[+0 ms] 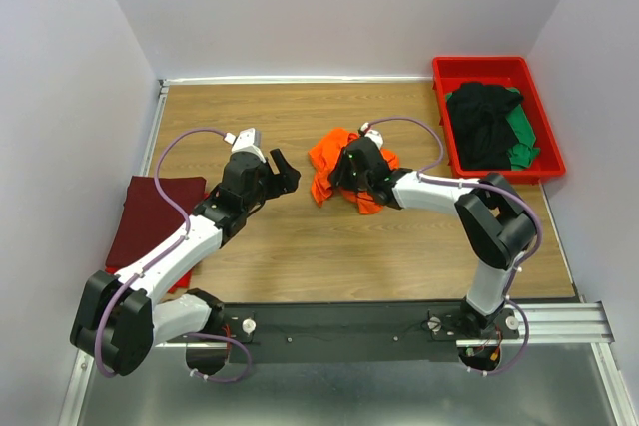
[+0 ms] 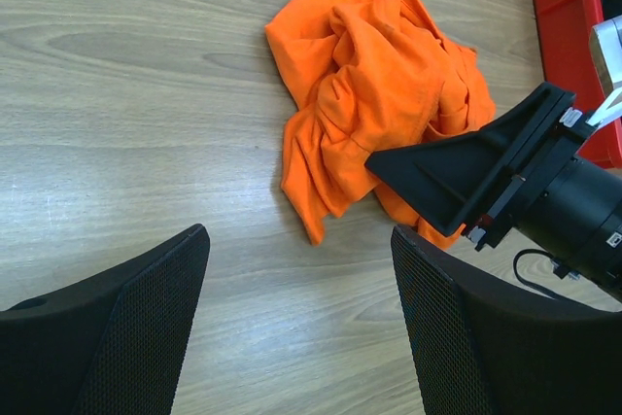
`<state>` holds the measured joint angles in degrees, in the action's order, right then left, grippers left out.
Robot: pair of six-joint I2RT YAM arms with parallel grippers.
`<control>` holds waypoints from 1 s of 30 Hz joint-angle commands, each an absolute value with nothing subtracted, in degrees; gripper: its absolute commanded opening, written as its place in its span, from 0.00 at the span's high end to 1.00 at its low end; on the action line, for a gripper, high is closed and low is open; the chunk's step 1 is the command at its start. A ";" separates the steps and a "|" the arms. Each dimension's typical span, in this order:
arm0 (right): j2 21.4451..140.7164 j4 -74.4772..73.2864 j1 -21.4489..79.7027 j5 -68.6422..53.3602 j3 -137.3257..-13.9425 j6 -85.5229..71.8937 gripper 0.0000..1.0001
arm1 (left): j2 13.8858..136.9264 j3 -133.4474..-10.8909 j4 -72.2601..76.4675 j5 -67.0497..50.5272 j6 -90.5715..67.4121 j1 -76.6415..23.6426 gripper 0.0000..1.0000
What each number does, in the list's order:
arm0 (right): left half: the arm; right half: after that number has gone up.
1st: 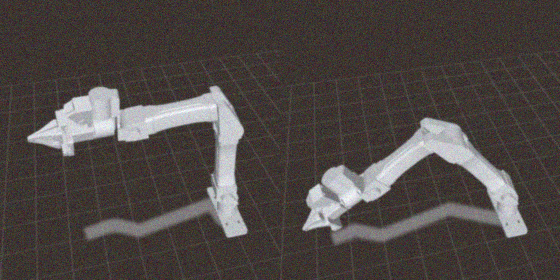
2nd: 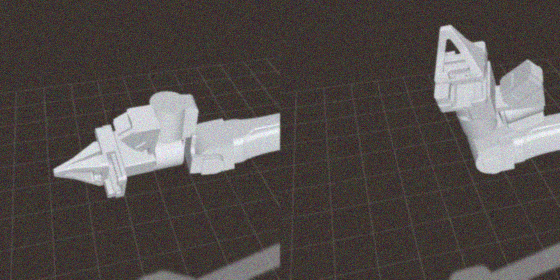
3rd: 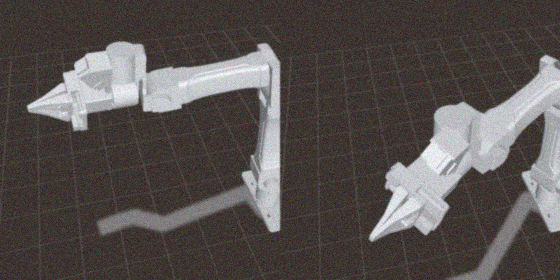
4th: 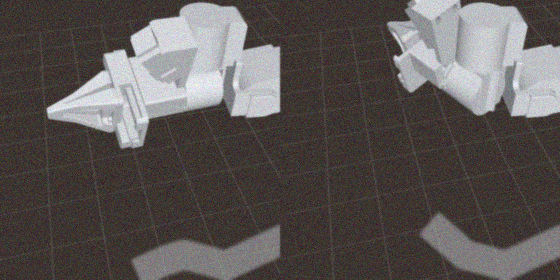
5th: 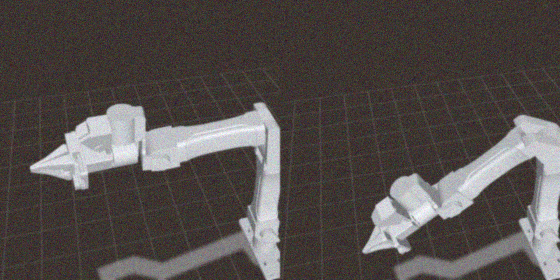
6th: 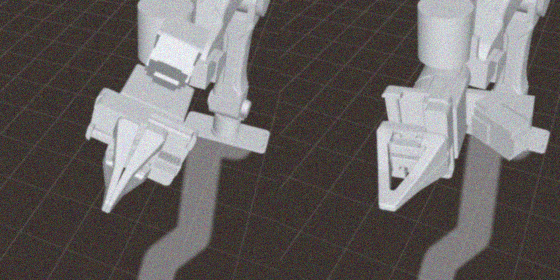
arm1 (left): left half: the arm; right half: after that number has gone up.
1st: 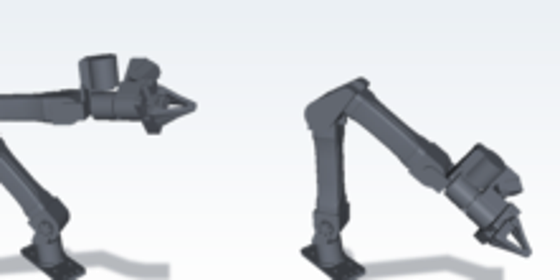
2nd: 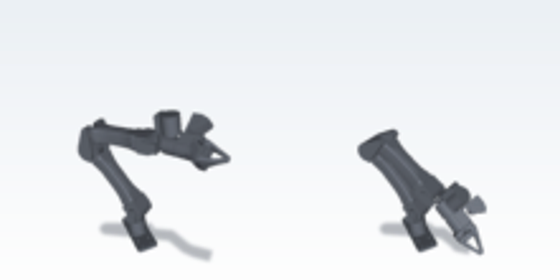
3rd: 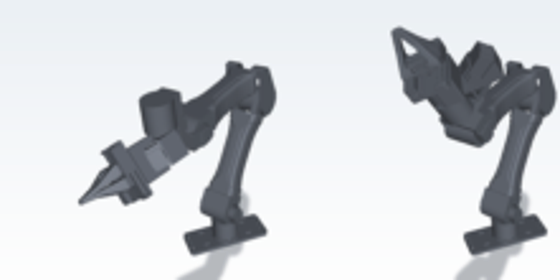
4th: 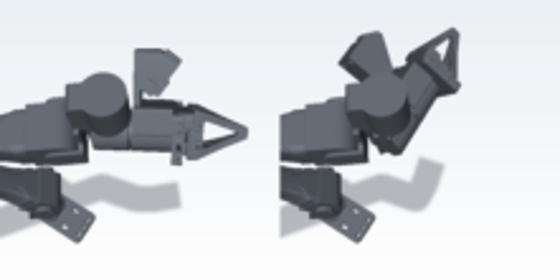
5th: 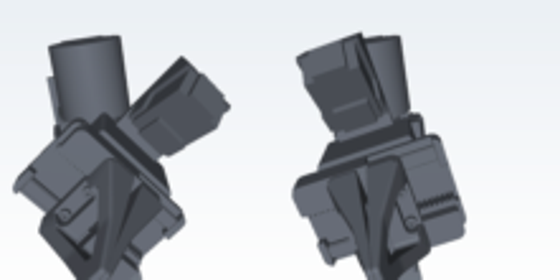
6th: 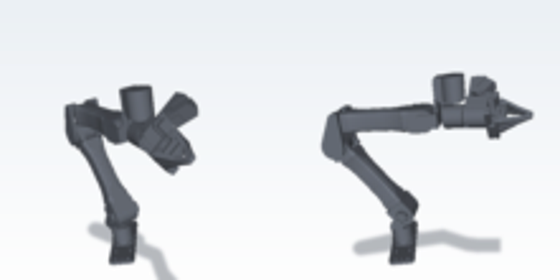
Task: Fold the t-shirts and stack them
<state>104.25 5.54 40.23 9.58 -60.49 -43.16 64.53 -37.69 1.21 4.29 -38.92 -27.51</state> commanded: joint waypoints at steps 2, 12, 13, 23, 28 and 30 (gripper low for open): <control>104.68 7.82 40.78 9.05 -62.23 -44.74 0.57 | 64.42 -38.23 2.20 5.80 -38.06 -27.69 0.17; 98.81 2.48 40.61 14.49 -66.26 -39.91 1.00 | 65.65 -37.88 3.95 5.10 -38.76 -27.68 0.17; 97.40 0.89 40.52 15.46 -67.40 -38.60 1.00 | 65.83 -37.88 4.56 4.84 -38.93 -27.69 0.17; 82.27 -15.46 39.99 29.78 -83.84 -22.87 1.00 | 70.22 -38.06 12.21 0.27 -41.40 -27.77 0.18; 79.72 -17.40 39.99 32.07 -88.85 -19.43 1.00 | 72.68 -38.58 15.37 -2.63 -40.87 -29.09 0.19; 79.45 -17.75 39.99 32.87 -89.91 -18.81 1.00 | 74.35 -38.85 15.73 -2.64 -40.52 -29.79 0.19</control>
